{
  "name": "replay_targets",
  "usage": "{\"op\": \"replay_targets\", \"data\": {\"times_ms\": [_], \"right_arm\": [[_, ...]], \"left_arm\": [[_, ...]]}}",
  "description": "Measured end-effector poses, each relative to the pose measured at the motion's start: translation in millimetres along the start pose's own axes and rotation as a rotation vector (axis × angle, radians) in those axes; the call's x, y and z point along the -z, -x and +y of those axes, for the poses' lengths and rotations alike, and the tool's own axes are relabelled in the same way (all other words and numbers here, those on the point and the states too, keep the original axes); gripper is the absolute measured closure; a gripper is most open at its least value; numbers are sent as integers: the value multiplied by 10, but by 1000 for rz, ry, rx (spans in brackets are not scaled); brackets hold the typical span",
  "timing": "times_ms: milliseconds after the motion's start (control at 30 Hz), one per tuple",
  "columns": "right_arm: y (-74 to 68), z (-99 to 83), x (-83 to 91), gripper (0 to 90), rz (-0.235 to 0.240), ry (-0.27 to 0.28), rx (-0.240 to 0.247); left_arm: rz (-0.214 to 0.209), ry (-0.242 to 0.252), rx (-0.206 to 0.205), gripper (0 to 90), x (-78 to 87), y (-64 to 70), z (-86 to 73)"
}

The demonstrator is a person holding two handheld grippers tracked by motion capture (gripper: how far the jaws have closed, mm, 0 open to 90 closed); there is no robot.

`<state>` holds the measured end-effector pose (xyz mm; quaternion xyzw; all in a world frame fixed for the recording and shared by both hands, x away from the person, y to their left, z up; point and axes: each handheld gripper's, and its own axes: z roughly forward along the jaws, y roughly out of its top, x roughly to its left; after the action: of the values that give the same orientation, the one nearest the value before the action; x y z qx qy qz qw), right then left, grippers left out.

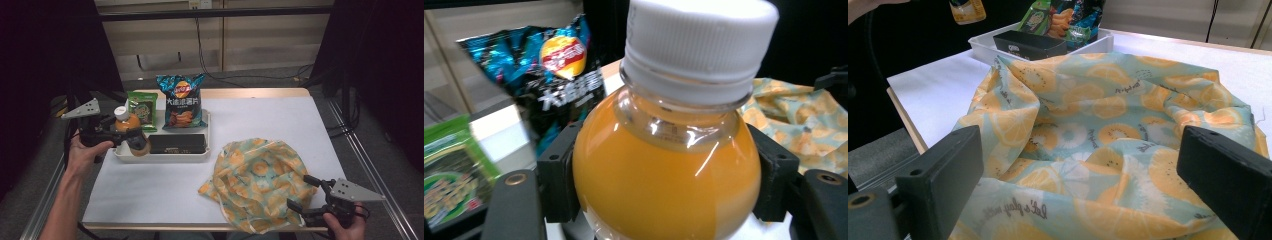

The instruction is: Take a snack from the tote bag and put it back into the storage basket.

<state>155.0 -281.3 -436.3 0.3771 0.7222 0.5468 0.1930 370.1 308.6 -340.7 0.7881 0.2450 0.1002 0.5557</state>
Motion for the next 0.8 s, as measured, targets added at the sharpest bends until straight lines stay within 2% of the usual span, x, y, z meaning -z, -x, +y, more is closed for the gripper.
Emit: {"op": "replay_targets", "data": {"times_ms": [67,267,333,400,533,633,700,800], "right_arm": [[1,1,-3,41,2,-2,-2],[5,2,-22,41,2,-1,-6],[4,3,-23,41,2,-1,-6],[2,2,-24,41,4,-1,-6],[5,1,-21,41,3,-1,-6],[5,0,-19,41,3,-2,-7],[7,-1,-18,41,0,-3,-4],[6,-1,-18,41,3,-2,-6]], "left_arm": [[-6,-10,-1,303,38,-46,-17],[15,-4,-5,303,117,-183,-106],[1,-6,-2,303,113,-229,-127],[3,-18,-17,303,119,-299,-144],[-7,-13,-20,303,109,-351,-168],[2,-24,-34,302,93,-423,-196],[-2,-22,-22,302,72,-463,-227],[7,-40,-29,302,58,-529,-279]]}}
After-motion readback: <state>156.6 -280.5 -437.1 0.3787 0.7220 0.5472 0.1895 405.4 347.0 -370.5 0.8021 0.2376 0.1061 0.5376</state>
